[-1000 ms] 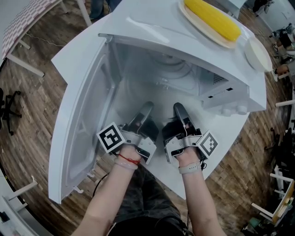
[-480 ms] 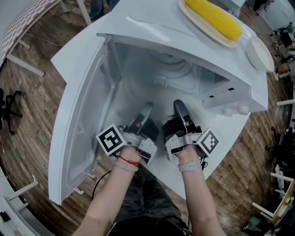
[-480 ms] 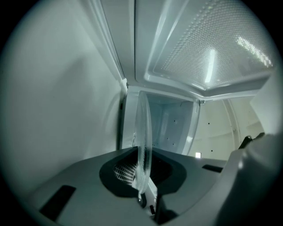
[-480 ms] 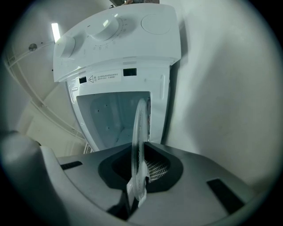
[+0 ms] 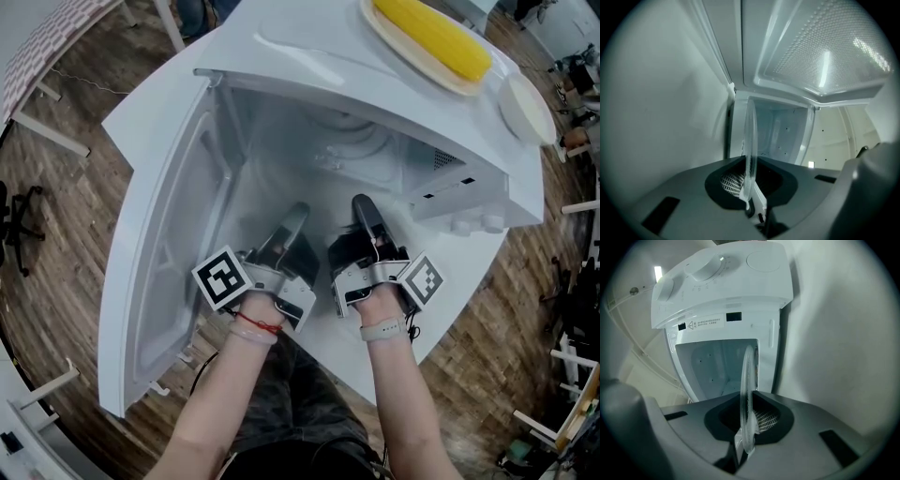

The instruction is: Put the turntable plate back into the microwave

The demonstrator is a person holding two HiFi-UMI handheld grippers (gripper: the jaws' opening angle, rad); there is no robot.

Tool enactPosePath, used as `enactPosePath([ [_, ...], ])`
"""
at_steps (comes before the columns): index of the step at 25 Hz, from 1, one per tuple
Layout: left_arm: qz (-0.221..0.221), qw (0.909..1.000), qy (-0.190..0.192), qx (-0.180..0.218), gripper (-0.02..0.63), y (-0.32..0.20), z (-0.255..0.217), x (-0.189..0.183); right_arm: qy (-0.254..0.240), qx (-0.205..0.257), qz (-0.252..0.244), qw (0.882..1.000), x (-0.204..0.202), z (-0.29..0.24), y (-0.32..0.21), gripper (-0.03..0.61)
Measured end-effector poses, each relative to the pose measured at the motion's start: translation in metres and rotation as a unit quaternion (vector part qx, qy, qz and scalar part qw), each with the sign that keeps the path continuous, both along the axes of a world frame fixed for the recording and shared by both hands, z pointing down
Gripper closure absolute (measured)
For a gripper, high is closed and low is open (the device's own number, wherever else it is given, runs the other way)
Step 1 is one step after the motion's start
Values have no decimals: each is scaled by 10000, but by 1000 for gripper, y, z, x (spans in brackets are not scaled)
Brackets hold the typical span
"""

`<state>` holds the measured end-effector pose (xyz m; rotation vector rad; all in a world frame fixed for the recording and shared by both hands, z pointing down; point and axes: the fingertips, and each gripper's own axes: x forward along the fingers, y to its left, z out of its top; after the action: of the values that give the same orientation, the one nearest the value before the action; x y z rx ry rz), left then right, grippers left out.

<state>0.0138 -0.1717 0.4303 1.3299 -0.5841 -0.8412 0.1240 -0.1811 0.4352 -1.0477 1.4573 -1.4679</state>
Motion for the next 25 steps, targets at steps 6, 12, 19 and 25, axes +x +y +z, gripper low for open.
enactPosePath([
  [6, 235, 9995, -185, -37, 580, 8, 2, 5, -6, -39, 124, 9999, 6, 5, -4, 537],
  [12, 480, 9985, -208, -174, 578, 16, 4, 14, -7, -51, 191, 9998, 12, 8, -5, 538],
  [19, 505, 9982, -267, -164, 578, 21, 4, 21, 29, -35, 154, 9999, 12, 8, -7, 538],
  [25, 288, 9990, -297, -170, 578, 17, 6, 16, 284, -18, -97, 9995, 7, 4, -4, 535],
])
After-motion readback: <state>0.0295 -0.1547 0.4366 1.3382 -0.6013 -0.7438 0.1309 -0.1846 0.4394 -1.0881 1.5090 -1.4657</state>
